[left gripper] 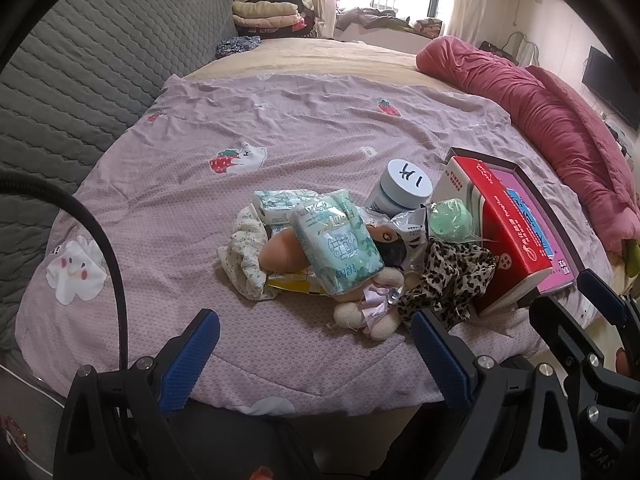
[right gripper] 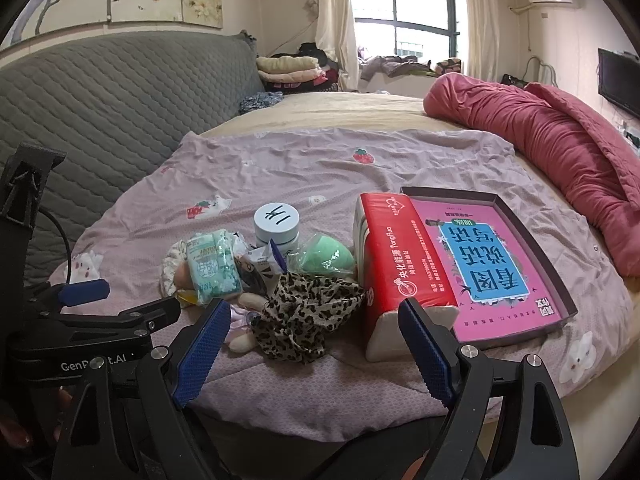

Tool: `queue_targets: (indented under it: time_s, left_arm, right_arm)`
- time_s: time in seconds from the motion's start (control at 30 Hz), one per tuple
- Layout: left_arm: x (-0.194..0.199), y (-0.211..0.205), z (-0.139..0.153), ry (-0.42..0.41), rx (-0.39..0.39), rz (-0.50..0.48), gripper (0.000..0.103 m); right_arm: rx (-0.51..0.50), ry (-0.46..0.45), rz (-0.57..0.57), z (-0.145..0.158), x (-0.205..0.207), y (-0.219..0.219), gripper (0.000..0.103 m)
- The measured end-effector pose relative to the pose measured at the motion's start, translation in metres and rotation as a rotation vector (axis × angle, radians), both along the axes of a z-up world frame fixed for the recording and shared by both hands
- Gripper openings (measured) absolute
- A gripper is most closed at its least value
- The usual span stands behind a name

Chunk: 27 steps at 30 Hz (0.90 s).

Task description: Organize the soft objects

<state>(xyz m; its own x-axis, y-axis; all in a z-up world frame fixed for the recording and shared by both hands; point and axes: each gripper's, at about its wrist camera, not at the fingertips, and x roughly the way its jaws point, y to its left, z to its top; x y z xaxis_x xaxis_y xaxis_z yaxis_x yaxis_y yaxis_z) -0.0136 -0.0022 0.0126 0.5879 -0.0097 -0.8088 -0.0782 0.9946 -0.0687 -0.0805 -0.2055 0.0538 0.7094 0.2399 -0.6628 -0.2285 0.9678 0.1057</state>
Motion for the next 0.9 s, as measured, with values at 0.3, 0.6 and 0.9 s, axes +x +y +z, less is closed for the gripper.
queue_targets:
  time_s: [0.3,0.6,0.9]
  left_arm:
    - [-0.002,0.001,-0.001,-0.001,-0.015,-0.003,0.097]
    - [0.003,0.019,-0.006,0.018,-0.099,0.008,0.097]
    - [0.018,0.054,-0.017,0.041,-0.129,0.065,0.097]
  right_arm:
    - [-0.006,-0.010,0.000,0.003,-0.002,0.001,0.087]
    - [-0.009,-0.016,0.014,0.000,-0.001,0.005,0.087]
    - [0.005,0.002,0.099,-0.012,0.014,0.030,0.087]
